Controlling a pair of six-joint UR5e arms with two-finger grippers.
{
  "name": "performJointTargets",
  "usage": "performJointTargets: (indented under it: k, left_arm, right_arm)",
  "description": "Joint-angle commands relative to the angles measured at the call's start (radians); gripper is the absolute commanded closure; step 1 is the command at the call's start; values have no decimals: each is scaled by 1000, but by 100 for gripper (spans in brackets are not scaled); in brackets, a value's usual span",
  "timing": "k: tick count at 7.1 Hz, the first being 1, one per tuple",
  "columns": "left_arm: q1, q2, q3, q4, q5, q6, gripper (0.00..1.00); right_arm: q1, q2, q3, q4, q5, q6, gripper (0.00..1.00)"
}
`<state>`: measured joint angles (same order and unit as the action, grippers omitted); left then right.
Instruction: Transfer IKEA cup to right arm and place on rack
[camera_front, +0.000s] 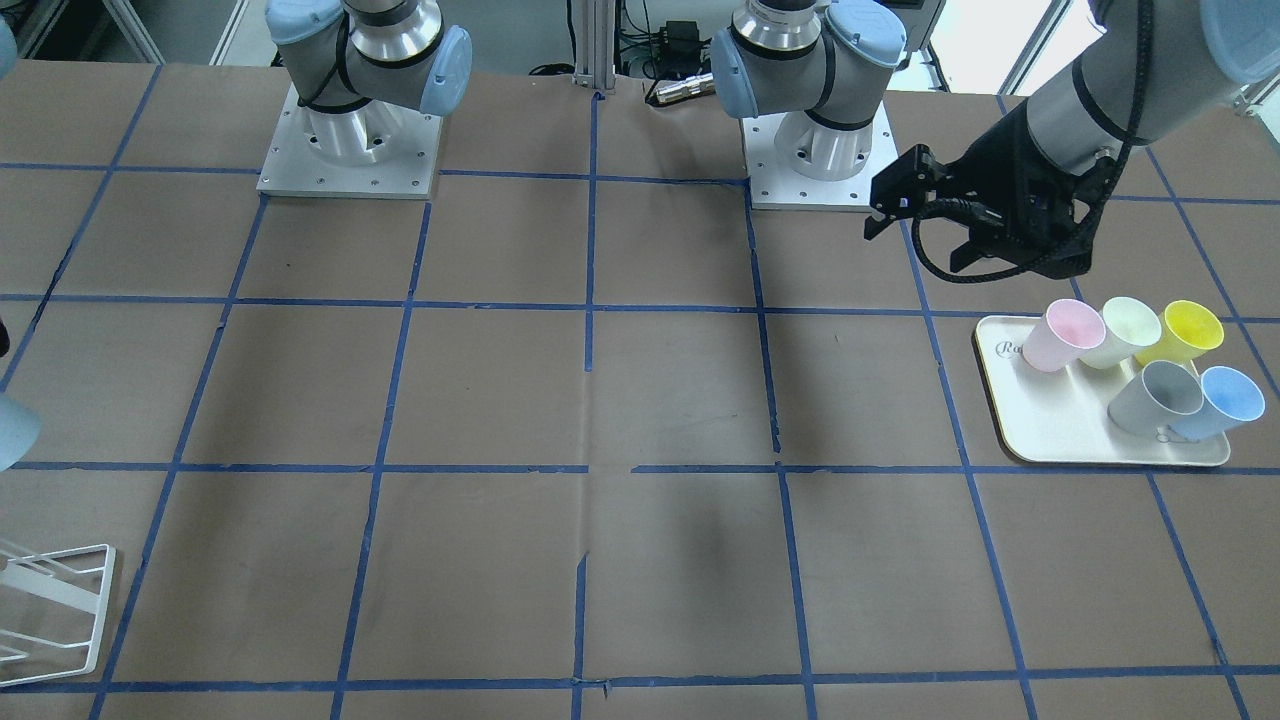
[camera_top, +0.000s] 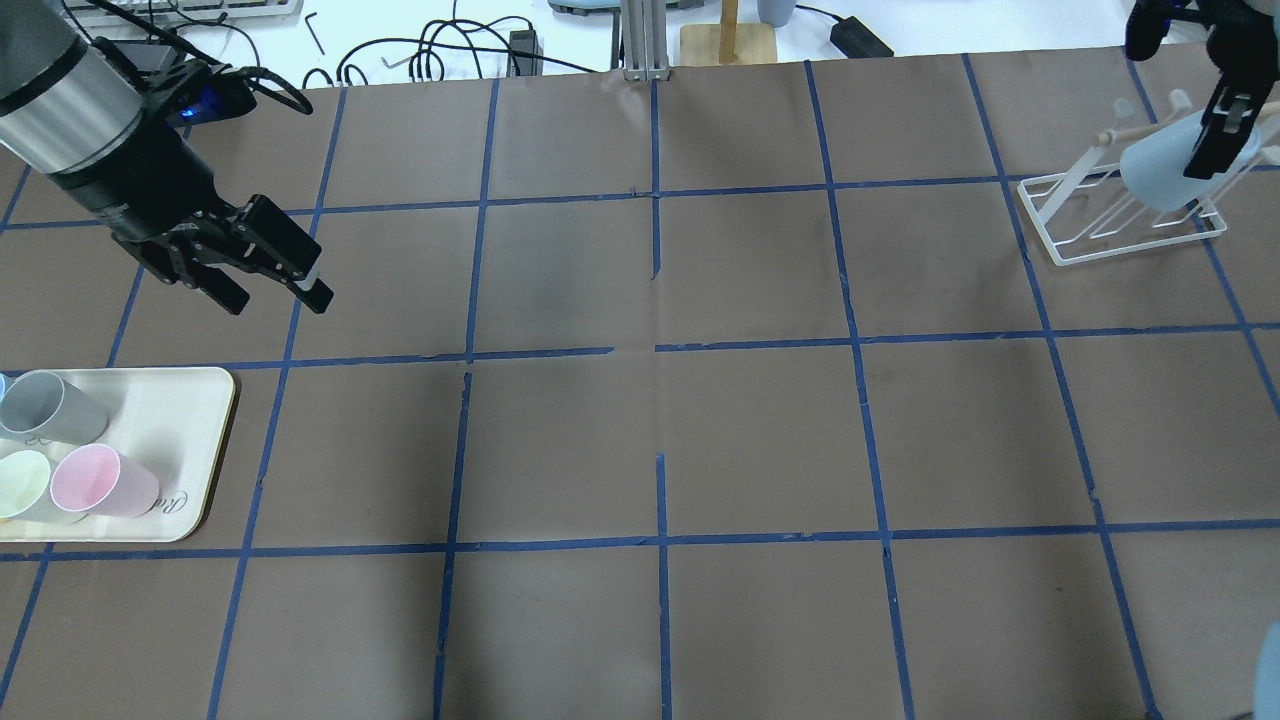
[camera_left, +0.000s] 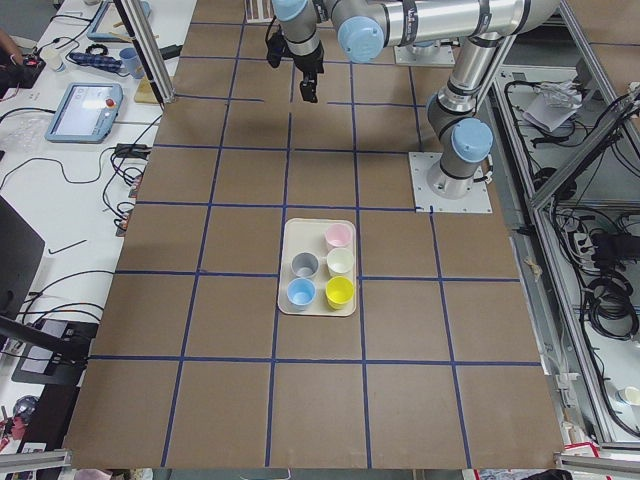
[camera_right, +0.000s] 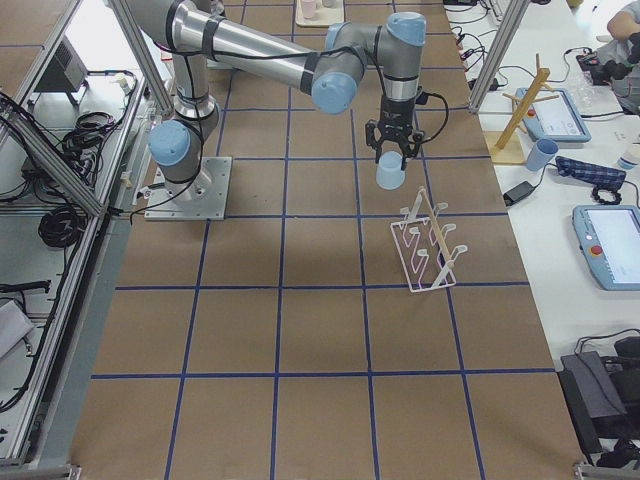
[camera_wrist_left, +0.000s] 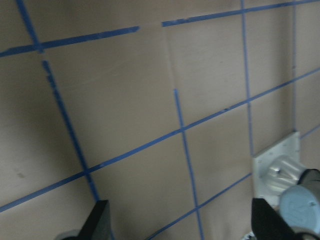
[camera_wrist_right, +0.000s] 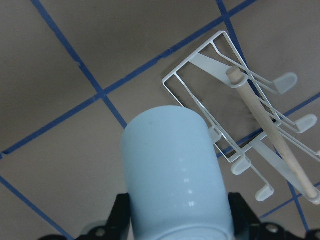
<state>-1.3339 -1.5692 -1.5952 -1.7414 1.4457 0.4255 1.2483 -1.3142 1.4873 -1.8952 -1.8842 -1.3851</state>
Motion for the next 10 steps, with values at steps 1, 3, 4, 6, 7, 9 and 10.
performJointTargets:
  k: [1, 3, 4, 6, 7, 9, 10]
  left_arm:
    - [-1, 0, -18, 141, 99, -170, 0]
    - [-1, 8, 4, 131, 69, -341, 0]
    - [-10, 26, 38, 53, 35, -437, 0]
    - [-141, 31, 48, 34, 158, -540, 0]
    - [-210, 26, 26, 40, 159, -553, 0]
    - [-243, 47, -69, 103, 153, -531, 0]
    - [-243, 61, -72, 103, 150, -507, 0]
  right_arm:
    - [-4, 74, 1, -66, -76, -5, 84]
    - [-4, 102, -2, -90, -76, -8, 84]
    - [-4, 104, -4, -105, -78, -14, 84]
    - [-4, 122, -4, -136, -76, -15, 84]
    - [-4, 133, -4, -155, -76, -15, 84]
    - [-4, 142, -2, -157, -73, -8, 66]
    - [-4, 145, 4, -198, -55, -8, 7]
